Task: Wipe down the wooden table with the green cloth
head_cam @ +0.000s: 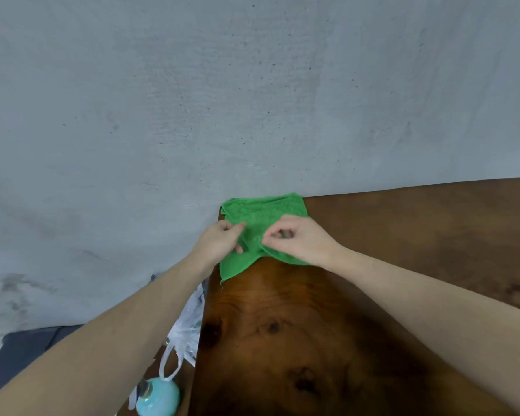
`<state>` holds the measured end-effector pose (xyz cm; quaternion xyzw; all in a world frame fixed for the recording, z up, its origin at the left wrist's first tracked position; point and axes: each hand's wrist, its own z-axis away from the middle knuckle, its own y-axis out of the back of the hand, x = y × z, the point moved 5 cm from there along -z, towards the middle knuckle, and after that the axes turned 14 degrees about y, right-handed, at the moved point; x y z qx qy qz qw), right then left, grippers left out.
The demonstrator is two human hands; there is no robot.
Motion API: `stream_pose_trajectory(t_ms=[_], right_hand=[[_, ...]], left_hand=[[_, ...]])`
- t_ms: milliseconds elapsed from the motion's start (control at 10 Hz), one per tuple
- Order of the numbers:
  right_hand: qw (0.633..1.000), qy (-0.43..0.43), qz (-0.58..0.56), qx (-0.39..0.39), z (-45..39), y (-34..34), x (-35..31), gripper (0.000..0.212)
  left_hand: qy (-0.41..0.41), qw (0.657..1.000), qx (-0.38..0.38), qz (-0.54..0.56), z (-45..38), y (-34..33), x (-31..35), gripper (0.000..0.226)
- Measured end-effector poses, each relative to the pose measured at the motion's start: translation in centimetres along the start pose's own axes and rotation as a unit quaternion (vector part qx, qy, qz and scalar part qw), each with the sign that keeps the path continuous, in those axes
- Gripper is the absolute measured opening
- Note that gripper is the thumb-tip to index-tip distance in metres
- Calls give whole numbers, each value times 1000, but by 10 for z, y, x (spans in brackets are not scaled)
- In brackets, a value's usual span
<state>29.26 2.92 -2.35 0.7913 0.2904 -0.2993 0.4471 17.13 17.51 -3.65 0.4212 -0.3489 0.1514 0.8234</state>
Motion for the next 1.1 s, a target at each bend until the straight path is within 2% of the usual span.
stream_pose_trajectory(t_ms=[100, 200, 300, 400, 500, 600, 700, 800, 900, 1000, 1100], right_hand=[[997, -22, -58, 37, -12, -3, -20, 3], [998, -20, -36, -40, -14, -24, -30, 3], [998, 1, 23, -57, -6, -30, -23, 24], [976, 45, 181, -111, 10, -17, -9, 49], [955, 38, 238, -173, 32, -3, 14, 45], [968, 19, 201, -153, 44, 8, 25, 23], [981, -3, 152, -117, 47, 11, 19, 20], [995, -17, 103, -6, 53, 26, -10, 11], [996, -29, 33, 73, 71, 51, -63, 9], [988, 23, -18, 149, 100, 88, -146, 9], [954, 156, -71, 246, 155, 124, -256, 9]], left_hand=[[148, 954, -209, 159, -1, -11, -4, 51], [125, 924, -218, 288, -14, -12, 1, 21], [72, 946, -136, 286, -21, -11, -3, 23], [-37, 988, -12, 146, -27, 1, -9, 32], [-99, 992, 54, -50, -35, 3, -17, 34], [-124, 980, 70, -139, -39, -2, -23, 40], [-100, 979, 69, -161, -34, 1, -22, 43], [-101, 990, 78, -57, -5, 21, -15, 34], [-142, 985, 84, 47, 50, 52, -15, 20], [-215, 964, 119, 105, 127, 100, -9, 20], [-336, 910, 143, 197, 233, 155, -7, 21]])
